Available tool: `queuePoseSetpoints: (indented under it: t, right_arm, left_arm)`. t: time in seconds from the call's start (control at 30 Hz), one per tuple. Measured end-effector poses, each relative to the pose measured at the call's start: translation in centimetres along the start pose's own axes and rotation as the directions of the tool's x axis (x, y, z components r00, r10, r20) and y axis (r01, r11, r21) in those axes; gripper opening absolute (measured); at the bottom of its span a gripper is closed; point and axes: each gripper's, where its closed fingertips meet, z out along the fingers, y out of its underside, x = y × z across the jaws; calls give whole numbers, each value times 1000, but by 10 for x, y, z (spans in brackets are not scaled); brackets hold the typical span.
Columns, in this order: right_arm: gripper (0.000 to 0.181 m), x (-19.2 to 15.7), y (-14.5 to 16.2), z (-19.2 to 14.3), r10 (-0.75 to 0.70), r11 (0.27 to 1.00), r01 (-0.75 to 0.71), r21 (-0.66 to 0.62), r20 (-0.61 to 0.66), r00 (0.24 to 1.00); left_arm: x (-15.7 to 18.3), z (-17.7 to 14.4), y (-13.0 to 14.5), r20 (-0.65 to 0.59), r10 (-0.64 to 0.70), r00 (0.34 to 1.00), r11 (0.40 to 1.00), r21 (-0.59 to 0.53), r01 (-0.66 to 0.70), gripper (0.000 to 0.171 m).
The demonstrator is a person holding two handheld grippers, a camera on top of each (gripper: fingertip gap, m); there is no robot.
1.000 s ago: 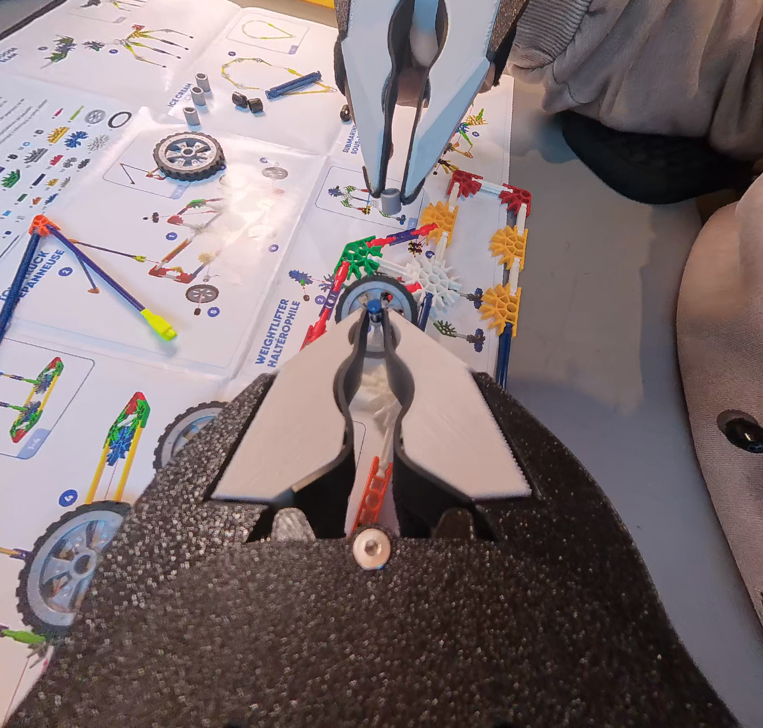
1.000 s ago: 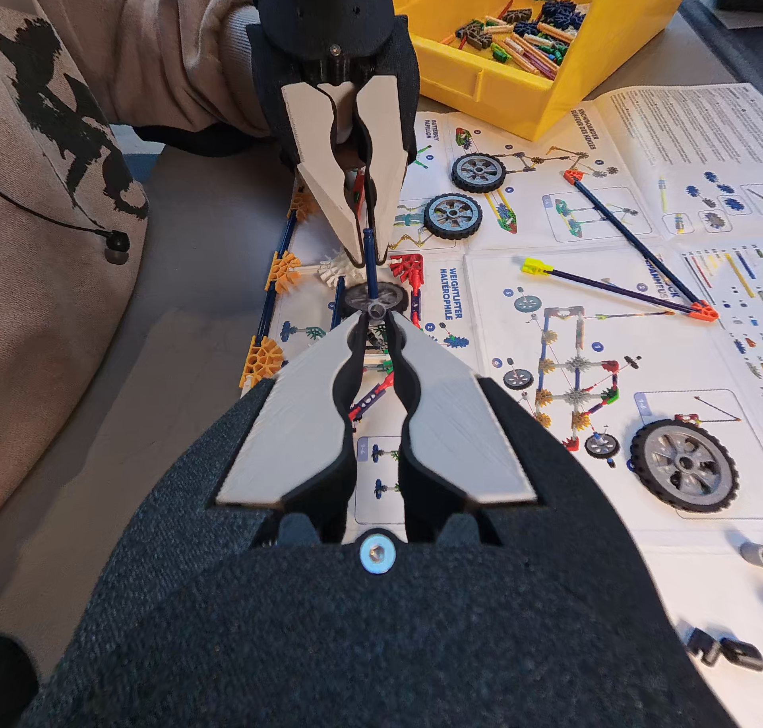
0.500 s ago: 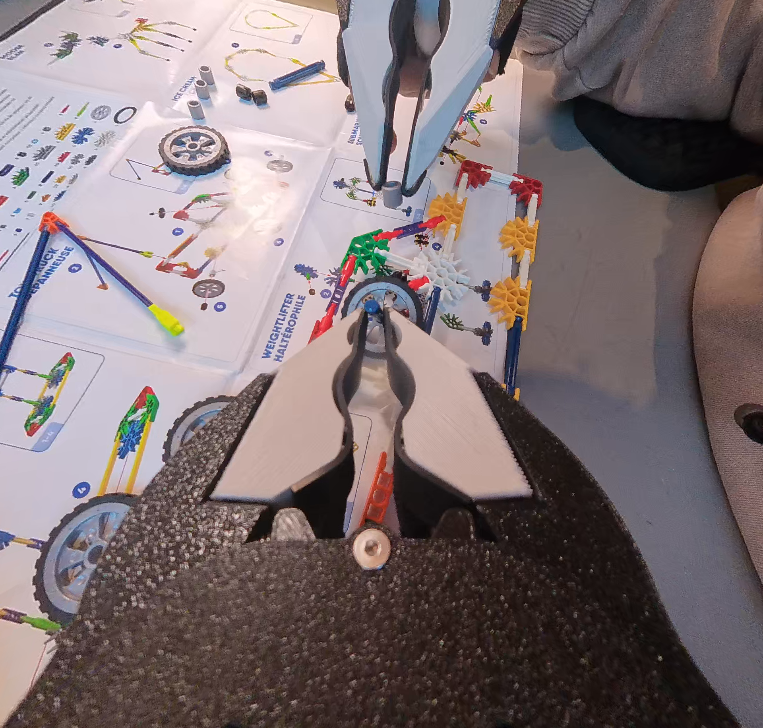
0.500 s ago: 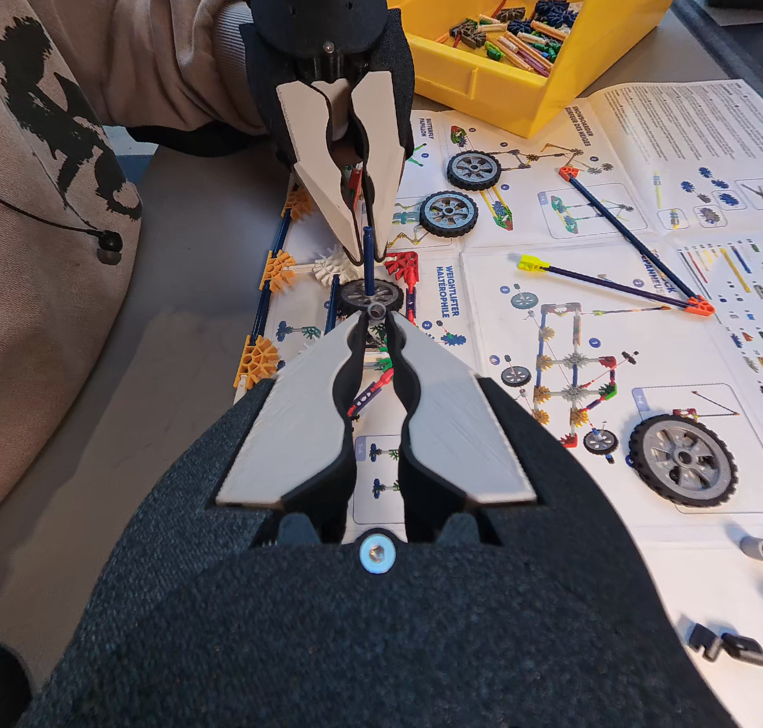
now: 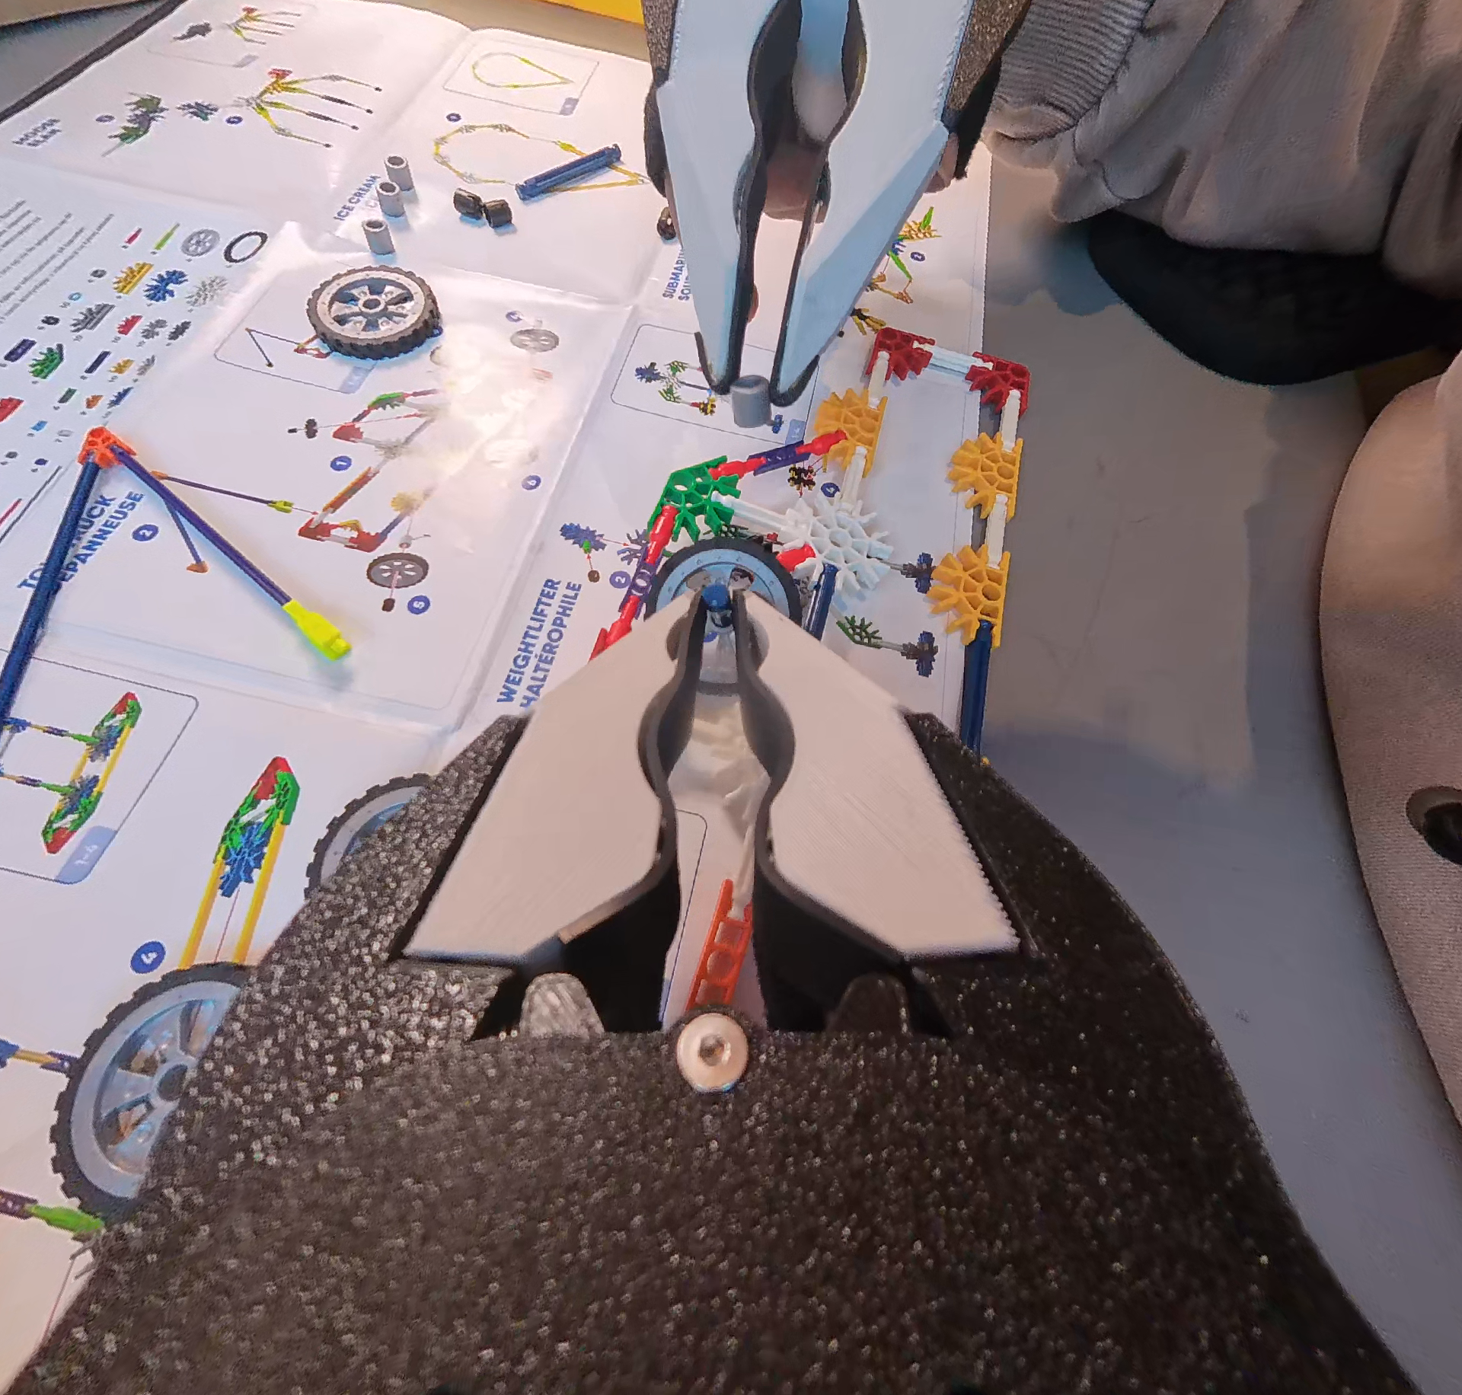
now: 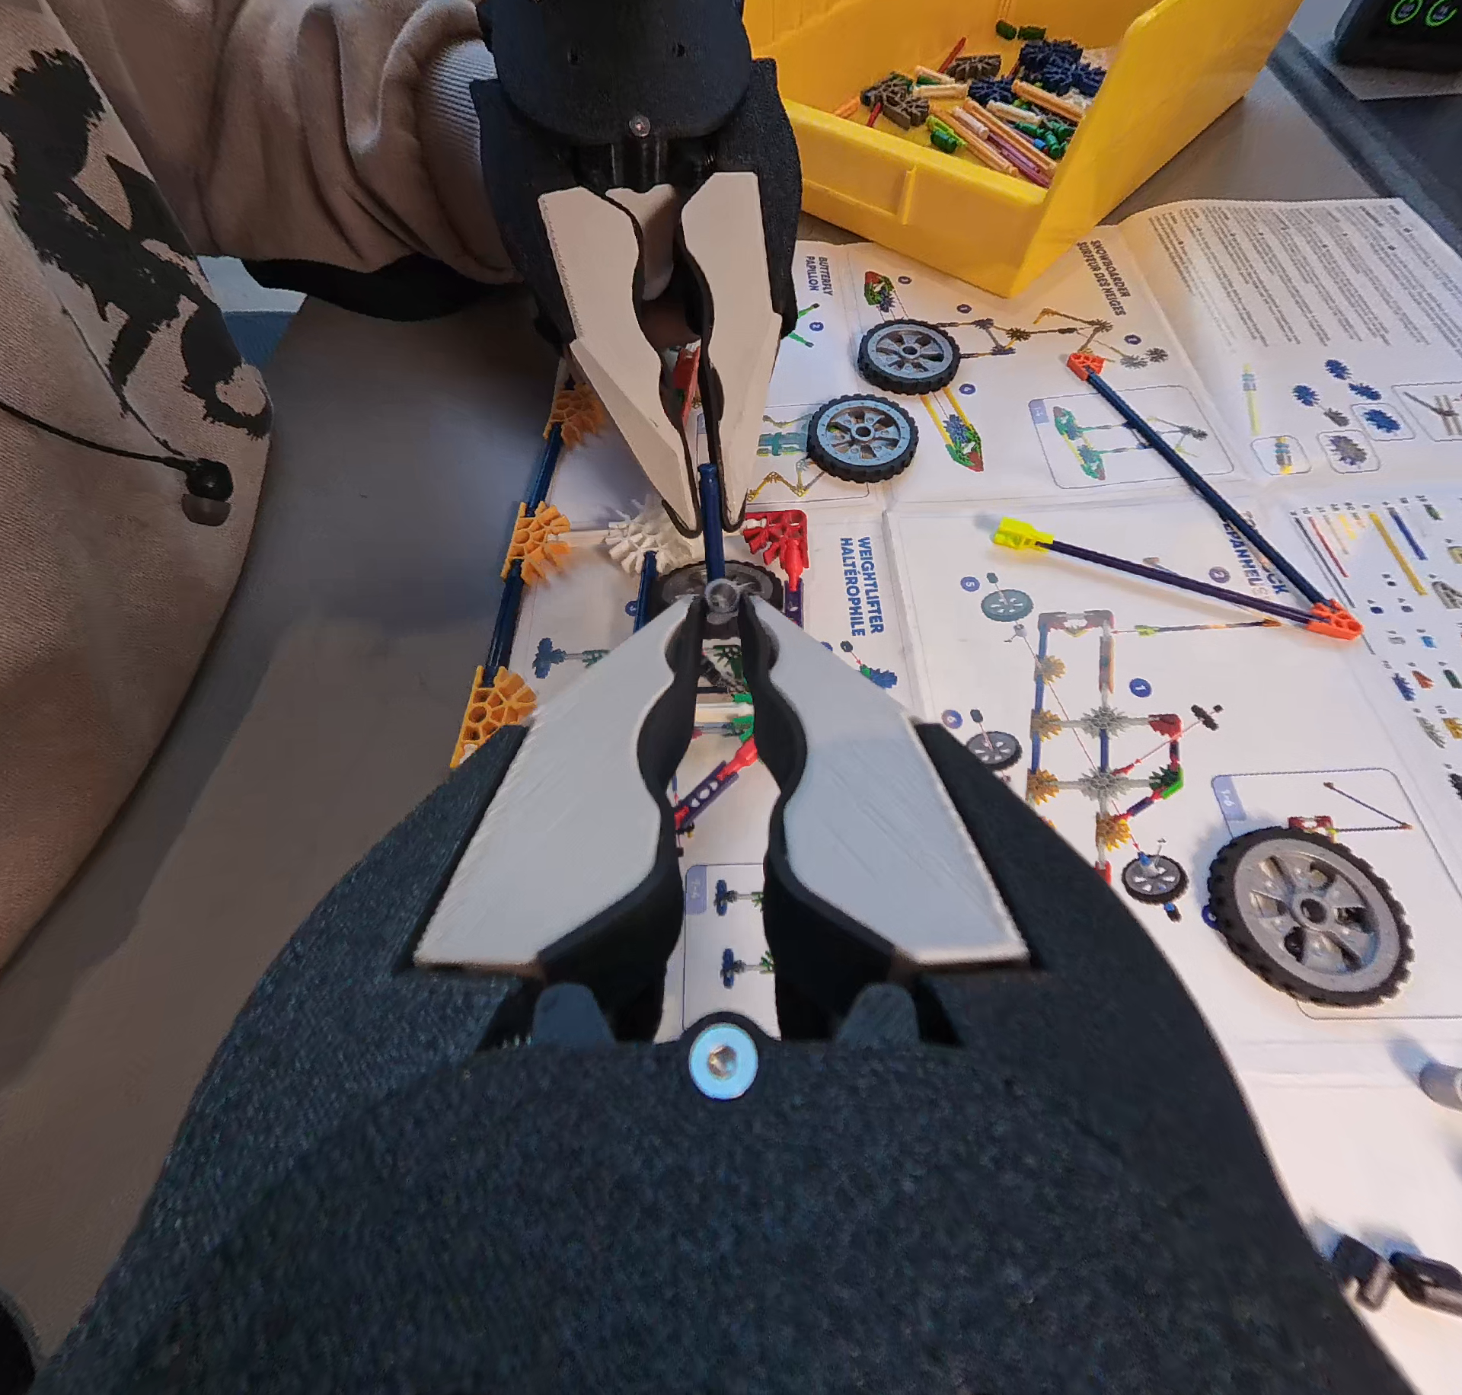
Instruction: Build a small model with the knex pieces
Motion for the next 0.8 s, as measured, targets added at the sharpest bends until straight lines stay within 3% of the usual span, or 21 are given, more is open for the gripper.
queuePoseSetpoints:
  t: [0.43,0.8]
  right_arm:
    - [7,-5,5,4,-22,999,23,-41,5,1000]
    - [7,64,40,-54,56,993,-85,-87,-294,954]
  left_arm:
    - [0,-4,-5,-4,6,1000,1000,23,-6,4]
    - [-1,-5,-8,-40,-53,998,997,60,56,4]
